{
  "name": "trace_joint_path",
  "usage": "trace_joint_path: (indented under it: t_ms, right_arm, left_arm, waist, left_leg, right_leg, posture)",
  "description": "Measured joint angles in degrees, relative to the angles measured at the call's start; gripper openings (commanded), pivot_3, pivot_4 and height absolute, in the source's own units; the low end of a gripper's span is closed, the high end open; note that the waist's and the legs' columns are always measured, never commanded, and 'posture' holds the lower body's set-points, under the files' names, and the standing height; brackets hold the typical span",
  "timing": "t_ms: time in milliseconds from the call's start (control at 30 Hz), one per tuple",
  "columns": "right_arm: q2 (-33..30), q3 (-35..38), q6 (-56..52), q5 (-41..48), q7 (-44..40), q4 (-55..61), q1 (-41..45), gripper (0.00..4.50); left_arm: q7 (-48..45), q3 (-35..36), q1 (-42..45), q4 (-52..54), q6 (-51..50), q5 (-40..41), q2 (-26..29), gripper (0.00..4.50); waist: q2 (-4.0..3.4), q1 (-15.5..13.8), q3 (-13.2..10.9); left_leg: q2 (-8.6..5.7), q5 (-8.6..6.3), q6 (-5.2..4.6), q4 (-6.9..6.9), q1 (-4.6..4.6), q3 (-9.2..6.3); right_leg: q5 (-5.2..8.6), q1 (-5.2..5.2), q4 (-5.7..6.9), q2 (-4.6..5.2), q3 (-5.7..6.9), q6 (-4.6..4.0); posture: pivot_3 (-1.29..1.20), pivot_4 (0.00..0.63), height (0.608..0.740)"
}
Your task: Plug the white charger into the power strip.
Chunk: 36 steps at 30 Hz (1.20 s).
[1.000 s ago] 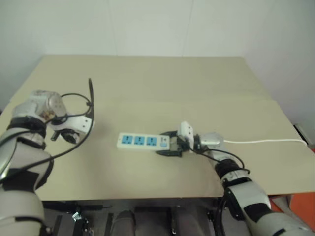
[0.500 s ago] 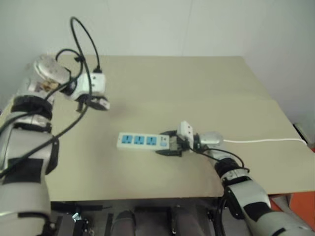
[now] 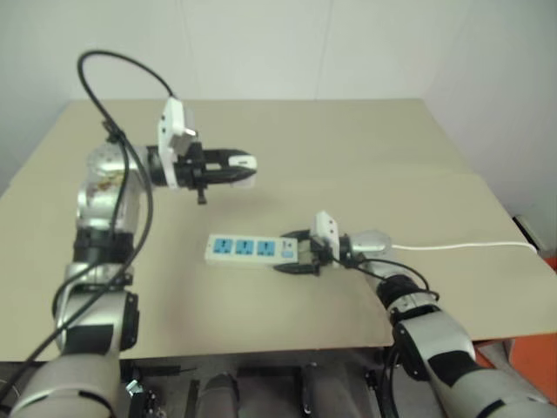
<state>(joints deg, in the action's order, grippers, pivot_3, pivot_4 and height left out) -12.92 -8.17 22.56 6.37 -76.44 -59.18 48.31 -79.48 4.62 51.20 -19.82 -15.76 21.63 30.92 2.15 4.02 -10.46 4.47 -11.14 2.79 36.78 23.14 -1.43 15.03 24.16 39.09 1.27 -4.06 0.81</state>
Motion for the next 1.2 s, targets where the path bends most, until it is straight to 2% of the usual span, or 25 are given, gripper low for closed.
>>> trace_joint_path:
  t_ms: [200,433,833,1200]
  right_arm:
    - [0.56,0.06,0.62,-0.6,0.33,-0.27,0.03,3.41]
    - [0.59,0.16,0.67,-0.71,0.39,-0.28,0.0,3.41]
    - [0.66,0.17,0.67,-0.76,0.49,-0.26,-0.03,3.41]
    - [0.62,0.16,0.66,-0.76,0.49,-0.15,-0.08,3.41]
  left_arm:
    - [1.89,0.25,-6.36,7.92,-6.91,6.96,-2.02,1.03]
    - [-0.37,-1.65,-12.38,8.18,-9.5,9.26,-2.11,1.03]
    - [-6.0,-7.91,-14.54,3.32,0.62,4.55,-2.74,1.03]
    - [-8.98,-8.17,-12.15,-6.76,8.7,2.3,-4.42,1.03]
  waist:
    - [-0.01,0.28,0.01]
    - [-0.01,0.28,0.01]
    - [-0.01,0.26,0.01]
    - [-0.01,0.23,0.01]
  left_leg:
    - [0.0,0.0,0.0,-0.01,-0.11,0.01]
    - [0.0,0.0,0.0,-0.02,-0.13,0.01]
    - [0.0,0.0,0.0,-0.02,-0.16,0.02]
    - [-0.01,0.0,0.0,-0.02,-0.15,0.02]
  right_leg:
    - [0.0,-0.07,0.0,-0.02,-0.04,0.0]
    - [0.0,-0.08,-0.01,-0.02,-0.03,-0.01]
    - [0.0,-0.09,-0.02,-0.03,-0.05,0.0]
    - [0.0,-0.09,-0.03,-0.03,-0.05,0.0]
  posture:
    - [0.0,0.15,0.74]
    - [0.0,0.15,0.74]
    - [0.0,0.15,0.74]
    - [0.0,0.15,0.74]
